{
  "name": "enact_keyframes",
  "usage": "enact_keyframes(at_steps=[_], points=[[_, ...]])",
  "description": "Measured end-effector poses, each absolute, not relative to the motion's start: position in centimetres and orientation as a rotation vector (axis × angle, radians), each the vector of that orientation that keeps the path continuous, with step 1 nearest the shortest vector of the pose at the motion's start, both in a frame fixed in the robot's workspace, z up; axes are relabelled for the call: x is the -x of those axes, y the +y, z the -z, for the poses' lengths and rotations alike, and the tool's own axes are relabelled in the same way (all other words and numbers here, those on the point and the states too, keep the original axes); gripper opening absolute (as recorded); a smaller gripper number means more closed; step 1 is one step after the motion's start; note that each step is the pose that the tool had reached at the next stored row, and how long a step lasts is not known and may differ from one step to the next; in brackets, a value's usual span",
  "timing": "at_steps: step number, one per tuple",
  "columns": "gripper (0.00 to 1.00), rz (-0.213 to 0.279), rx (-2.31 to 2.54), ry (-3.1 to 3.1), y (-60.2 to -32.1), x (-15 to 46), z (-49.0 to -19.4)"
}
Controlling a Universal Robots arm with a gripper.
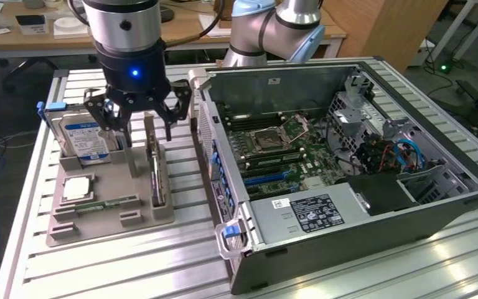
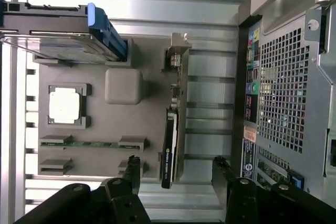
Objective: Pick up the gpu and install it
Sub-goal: 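Pick up the gpu and move the gpu toward the slot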
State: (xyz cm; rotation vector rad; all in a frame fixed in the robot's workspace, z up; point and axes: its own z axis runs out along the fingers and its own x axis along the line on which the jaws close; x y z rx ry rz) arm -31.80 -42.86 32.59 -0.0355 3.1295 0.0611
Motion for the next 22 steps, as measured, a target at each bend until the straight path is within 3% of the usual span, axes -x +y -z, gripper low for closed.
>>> enact_keyframes(at_steps=[22], points=[[0.66, -0.045, 0.035, 3.130, -42.7, 31.4, -28.8]])
